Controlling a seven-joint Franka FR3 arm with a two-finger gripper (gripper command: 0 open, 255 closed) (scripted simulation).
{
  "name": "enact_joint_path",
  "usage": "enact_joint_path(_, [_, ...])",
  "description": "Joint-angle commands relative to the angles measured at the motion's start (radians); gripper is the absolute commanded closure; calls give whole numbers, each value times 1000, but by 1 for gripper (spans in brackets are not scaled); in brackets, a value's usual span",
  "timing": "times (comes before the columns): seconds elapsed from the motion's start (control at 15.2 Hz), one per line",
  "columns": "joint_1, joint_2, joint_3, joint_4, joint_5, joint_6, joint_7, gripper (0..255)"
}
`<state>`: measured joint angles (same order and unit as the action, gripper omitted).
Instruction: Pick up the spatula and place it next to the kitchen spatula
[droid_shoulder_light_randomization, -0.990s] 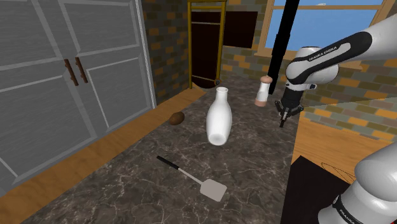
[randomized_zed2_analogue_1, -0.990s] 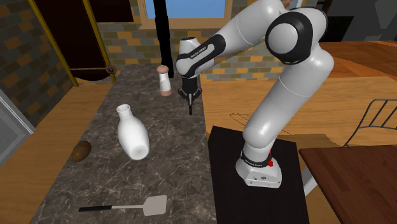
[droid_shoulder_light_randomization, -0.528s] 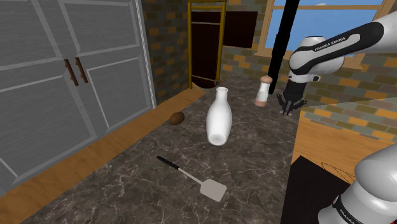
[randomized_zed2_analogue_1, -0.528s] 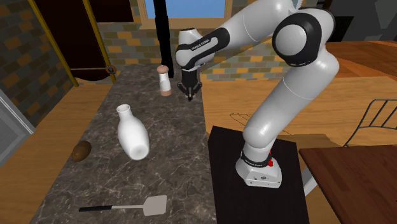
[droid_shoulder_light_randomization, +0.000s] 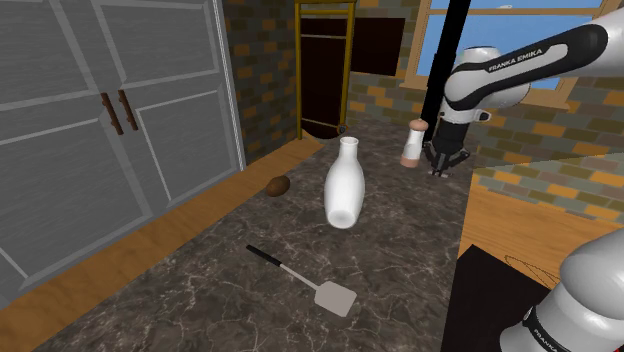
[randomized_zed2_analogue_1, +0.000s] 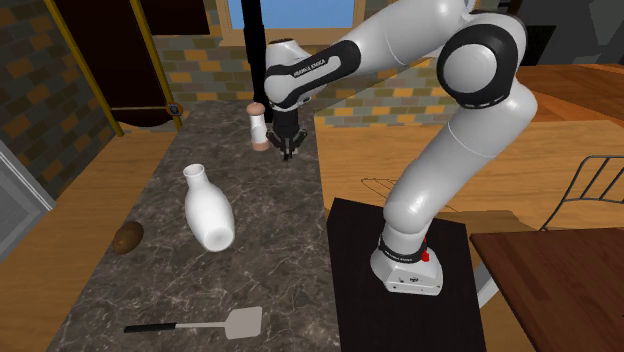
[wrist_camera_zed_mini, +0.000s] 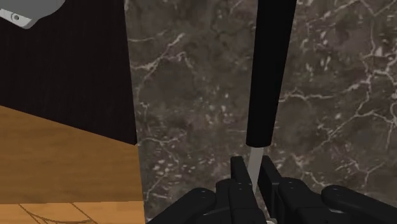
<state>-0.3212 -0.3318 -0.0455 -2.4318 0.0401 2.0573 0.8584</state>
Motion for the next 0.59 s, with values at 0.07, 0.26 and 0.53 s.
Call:
enact_joint_path(0.07, [35, 27, 50, 17, 23, 13, 72, 255])
enact_joint_path(0.26, [69, 53, 100, 43, 42, 18, 144, 255])
enact_joint_path(0.53, [112, 103, 164, 93, 60, 24, 241, 255])
